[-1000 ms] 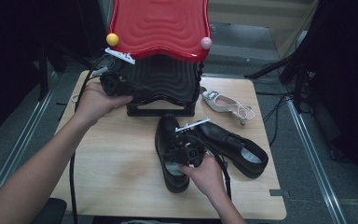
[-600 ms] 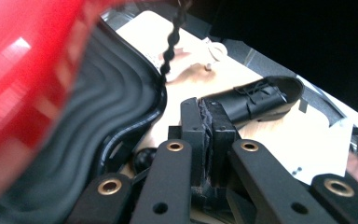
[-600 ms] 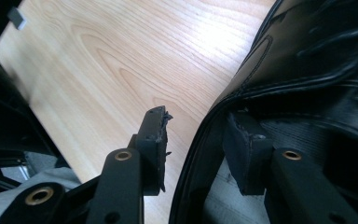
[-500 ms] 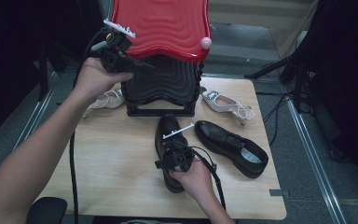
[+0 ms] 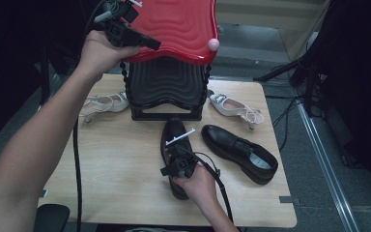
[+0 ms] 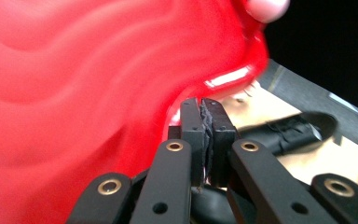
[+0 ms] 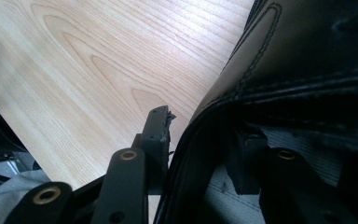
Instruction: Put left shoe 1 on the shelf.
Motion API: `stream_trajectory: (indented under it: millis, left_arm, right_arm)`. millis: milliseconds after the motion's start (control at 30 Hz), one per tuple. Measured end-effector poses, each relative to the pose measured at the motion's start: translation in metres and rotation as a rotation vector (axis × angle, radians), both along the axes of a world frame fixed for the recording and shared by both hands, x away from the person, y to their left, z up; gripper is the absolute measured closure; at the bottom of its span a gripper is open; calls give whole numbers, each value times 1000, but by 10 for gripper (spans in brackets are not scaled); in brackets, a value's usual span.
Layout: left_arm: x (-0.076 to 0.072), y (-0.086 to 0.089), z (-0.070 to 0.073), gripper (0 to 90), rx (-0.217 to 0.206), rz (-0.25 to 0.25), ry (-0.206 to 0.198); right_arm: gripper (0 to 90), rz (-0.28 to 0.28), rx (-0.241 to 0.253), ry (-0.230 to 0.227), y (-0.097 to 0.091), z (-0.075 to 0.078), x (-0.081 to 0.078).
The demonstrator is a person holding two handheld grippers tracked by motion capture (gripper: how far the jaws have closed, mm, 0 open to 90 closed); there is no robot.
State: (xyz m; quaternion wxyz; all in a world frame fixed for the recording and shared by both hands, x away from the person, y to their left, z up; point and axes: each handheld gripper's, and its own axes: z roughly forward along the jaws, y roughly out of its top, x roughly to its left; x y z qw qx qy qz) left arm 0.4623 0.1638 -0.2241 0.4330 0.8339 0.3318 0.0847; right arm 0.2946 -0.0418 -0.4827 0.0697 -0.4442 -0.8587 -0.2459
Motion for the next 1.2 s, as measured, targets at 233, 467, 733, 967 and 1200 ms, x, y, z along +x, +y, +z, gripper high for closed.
stream_trajectory:
  millis: [233,467,733,967,1200]
  left_arm:
    - [13,-4,-8,890,-14,45,0]
    - [18,-6,-9,893,3,60,9]
    - [16,-5,-10,893,-4,72,11]
    - [16,-5,-10,896,-1,72,14]
    - [16,-4,-10,899,-3,75,14]
  right_arm:
    - [679,1,22,16,-3,0,2]
    - [773,5,47,25,-13,5,5]
    - [863,15,57,5,-32,14,6]
    - [865,11,158,-7,-55,24,11]
    - [867,19,201,4,-65,35,17]
